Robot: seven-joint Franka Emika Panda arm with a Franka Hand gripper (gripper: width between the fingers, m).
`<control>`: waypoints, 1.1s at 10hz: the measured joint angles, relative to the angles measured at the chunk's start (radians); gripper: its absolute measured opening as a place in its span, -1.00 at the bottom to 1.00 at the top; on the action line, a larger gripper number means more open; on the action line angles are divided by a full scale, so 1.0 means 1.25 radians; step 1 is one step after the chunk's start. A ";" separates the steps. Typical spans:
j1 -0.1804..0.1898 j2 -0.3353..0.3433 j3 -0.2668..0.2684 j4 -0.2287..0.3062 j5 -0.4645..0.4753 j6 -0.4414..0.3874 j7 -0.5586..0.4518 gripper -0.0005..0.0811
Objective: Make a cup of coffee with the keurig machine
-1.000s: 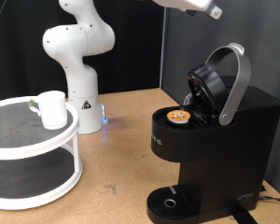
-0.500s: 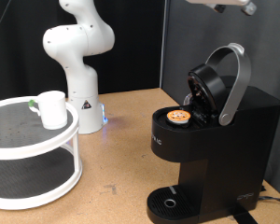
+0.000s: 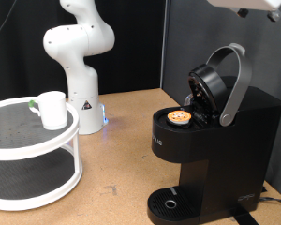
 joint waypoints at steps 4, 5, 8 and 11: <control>0.010 0.030 0.045 0.004 -0.030 0.047 0.017 0.96; 0.010 0.035 0.050 0.004 -0.038 0.049 0.019 0.96; 0.010 0.041 0.054 0.001 -0.068 0.050 0.027 0.09; 0.010 0.047 0.054 -0.008 -0.110 0.050 0.054 -0.73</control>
